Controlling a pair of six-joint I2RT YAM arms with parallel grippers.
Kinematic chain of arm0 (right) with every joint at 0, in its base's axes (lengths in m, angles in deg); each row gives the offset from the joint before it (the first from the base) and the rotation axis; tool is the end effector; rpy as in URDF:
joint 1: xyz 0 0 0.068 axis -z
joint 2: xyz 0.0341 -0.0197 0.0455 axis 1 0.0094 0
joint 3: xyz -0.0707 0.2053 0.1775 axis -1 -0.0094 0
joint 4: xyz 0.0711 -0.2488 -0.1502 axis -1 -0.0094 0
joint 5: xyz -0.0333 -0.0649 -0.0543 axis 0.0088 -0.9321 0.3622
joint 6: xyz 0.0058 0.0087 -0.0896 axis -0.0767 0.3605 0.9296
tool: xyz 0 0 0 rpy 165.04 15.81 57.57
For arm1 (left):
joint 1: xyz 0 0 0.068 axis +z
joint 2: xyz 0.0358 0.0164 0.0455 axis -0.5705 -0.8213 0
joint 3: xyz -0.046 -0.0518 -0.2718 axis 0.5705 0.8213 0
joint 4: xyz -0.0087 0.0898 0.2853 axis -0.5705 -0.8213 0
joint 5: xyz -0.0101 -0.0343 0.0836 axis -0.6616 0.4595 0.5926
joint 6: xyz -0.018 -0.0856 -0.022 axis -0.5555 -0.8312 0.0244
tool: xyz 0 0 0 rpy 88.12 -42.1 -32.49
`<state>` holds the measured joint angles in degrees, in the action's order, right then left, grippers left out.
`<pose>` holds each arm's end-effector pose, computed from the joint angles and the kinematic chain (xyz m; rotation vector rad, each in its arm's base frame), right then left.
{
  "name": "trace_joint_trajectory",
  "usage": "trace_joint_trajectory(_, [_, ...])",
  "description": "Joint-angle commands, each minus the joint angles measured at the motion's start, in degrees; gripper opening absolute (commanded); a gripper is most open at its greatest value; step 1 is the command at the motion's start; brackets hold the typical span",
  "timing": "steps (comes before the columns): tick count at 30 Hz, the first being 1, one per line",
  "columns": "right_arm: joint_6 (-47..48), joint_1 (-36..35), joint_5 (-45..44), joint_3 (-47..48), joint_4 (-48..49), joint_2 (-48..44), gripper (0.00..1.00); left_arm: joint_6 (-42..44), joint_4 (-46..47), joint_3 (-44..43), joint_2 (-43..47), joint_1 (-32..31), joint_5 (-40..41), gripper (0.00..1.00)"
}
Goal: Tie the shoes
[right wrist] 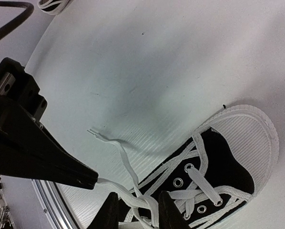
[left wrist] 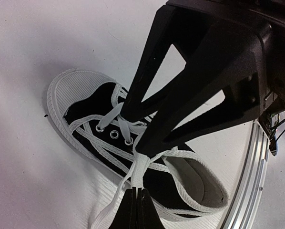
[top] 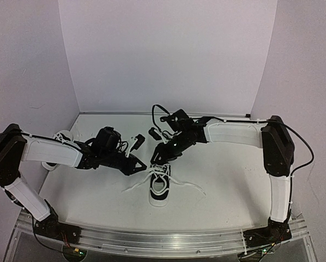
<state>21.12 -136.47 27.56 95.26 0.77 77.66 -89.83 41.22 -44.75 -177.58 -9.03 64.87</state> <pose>0.3259 0.4118 0.1751 -1.0594 2.3706 1.0921 0.2538 -0.2879 0.1432 0.8811 2.1806 -0.9586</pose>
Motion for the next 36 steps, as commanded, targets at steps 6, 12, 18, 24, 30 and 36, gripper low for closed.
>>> trace_joint_trajectory(6, [2.64,-1.02,-3.17,3.08,-3.33,2.52,0.24,1.07,-1.1,-1.28,1.81,0.22,0.23,0.0])
trace_joint_trajectory(12, [3.46,-1.02,-3.14,2.15,-3.86,2.0,0.21,1.07,-1.02,-1.42,1.4,0.22,0.3,0.0])
trace_joint_trajectory(18, [4.17,-1.08,-3.21,1.73,-4.44,1.99,0.2,1.07,-0.93,-1.7,1.12,0.2,0.41,0.0])
trace_joint_trajectory(24, [4.4,-1.08,-3.2,1.4,-4.67,2.08,0.12,1.02,-1.12,-1.91,0.98,0.22,0.46,0.0])
trace_joint_trajectory(30, [4.57,-1.1,-3.39,0.83,-4.95,1.85,0.08,0.9,-1.2,-1.85,0.94,0.25,0.56,0.0])
trace_joint_trajectory(36, [4.57,-1.13,-3.72,0.77,-5.18,1.79,0.1,0.9,-1.19,-1.83,0.86,0.24,0.63,0.0])
